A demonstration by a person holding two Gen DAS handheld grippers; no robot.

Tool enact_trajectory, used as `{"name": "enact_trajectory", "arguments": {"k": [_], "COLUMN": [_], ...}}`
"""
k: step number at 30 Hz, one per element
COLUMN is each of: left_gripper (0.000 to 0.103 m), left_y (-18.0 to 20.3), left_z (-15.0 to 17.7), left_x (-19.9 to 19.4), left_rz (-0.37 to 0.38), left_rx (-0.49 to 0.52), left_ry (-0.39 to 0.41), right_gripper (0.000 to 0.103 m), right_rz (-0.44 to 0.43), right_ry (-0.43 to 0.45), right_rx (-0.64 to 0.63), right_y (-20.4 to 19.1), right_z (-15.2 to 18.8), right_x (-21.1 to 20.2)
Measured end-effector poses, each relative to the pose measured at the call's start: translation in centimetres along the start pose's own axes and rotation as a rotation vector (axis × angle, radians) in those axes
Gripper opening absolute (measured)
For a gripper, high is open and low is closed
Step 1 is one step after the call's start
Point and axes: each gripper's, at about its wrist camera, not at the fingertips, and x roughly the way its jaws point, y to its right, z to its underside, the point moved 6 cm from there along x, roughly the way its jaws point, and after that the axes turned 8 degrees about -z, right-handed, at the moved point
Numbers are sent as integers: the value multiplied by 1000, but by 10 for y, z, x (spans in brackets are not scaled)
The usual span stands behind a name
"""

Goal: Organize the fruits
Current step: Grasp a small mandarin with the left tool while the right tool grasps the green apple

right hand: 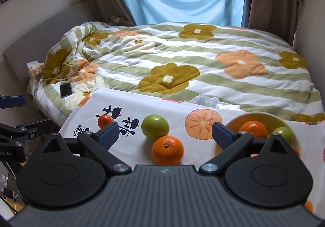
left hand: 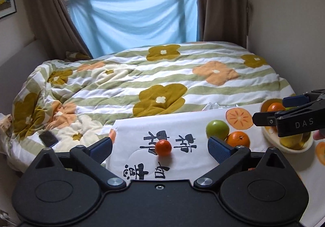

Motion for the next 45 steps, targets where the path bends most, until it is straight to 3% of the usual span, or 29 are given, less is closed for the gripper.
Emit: {"name": "enact_trajectory", "arguments": {"k": [12, 18, 25, 31, 35, 38, 45], "left_gripper": [94, 82, 63, 62, 39, 39, 39], "left_y": [-7, 6, 16, 15, 14, 16, 12], "left_z": [16, 25, 34, 37, 35, 36, 39], "left_x": [95, 130, 155, 166, 168, 167, 165], "left_rz": [180, 243, 282, 275, 281, 282, 274], "left_rx": [96, 164, 199, 186, 185, 194, 191], "left_ry": [-99, -139, -183, -202, -196, -193, -200], "right_gripper": [103, 103, 103, 103, 103, 103, 83], "right_rz": [115, 144, 164, 168, 155, 137, 114], "right_ry": [-104, -157, -204, -220, -229, -234, -271], "right_rx": [30, -42, -81, -79, -89, -110, -134], "right_y": [-10, -13, -9, -7, -7, -9, -10], "right_z": [4, 8, 13, 16, 16, 17, 21], "right_x": [84, 117, 139, 143, 145, 147, 156]}}
